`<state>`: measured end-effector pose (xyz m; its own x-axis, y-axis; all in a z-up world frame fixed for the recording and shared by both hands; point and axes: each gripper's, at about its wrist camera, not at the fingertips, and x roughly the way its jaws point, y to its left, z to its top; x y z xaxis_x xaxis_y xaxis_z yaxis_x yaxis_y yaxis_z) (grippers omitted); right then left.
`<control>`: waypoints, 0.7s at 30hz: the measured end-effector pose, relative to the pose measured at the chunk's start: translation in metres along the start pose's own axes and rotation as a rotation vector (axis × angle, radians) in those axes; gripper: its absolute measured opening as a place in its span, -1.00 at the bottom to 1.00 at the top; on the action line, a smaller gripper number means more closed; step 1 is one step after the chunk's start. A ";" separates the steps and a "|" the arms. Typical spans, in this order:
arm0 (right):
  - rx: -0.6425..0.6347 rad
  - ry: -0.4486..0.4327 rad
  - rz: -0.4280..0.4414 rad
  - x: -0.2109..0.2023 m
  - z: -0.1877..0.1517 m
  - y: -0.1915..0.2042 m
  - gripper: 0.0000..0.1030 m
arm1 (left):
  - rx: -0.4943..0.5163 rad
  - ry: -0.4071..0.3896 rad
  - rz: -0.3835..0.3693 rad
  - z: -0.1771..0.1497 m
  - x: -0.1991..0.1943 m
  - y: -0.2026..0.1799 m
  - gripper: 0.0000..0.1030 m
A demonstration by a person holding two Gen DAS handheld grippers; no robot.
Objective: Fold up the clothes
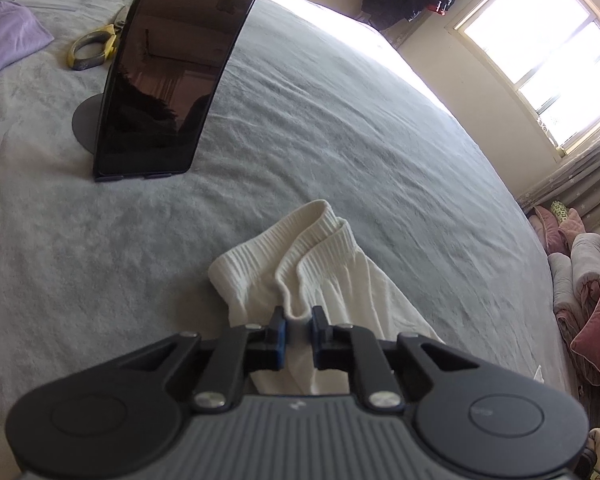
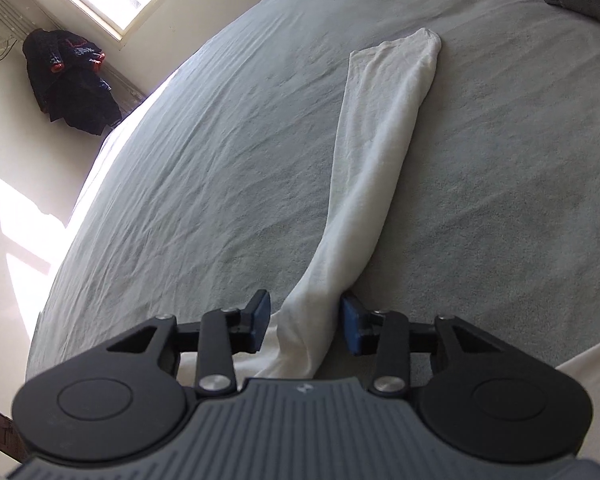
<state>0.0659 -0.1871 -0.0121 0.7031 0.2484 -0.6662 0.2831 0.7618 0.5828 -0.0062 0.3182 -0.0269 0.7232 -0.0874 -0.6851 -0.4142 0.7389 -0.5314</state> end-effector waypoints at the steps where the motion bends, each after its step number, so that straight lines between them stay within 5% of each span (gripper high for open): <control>1: -0.003 -0.008 0.005 0.002 0.001 0.003 -0.76 | -0.003 -0.009 -0.010 0.003 -0.001 0.000 -0.85; 7: -0.076 -0.114 0.044 -0.020 0.007 0.028 -0.77 | -0.003 -0.063 -0.104 0.021 -0.015 0.003 -0.87; 14: -0.239 -0.208 0.028 -0.072 -0.008 0.066 -0.77 | -0.038 -0.004 -0.154 0.037 -0.018 0.028 -0.88; 21: -0.370 -0.179 -0.061 -0.086 -0.052 0.060 -0.77 | -0.020 0.022 -0.075 0.042 -0.012 0.049 -0.87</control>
<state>-0.0113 -0.1316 0.0564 0.8036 0.1131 -0.5843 0.0971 0.9437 0.3162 -0.0123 0.3839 -0.0239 0.7403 -0.1569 -0.6537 -0.3706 0.7160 -0.5916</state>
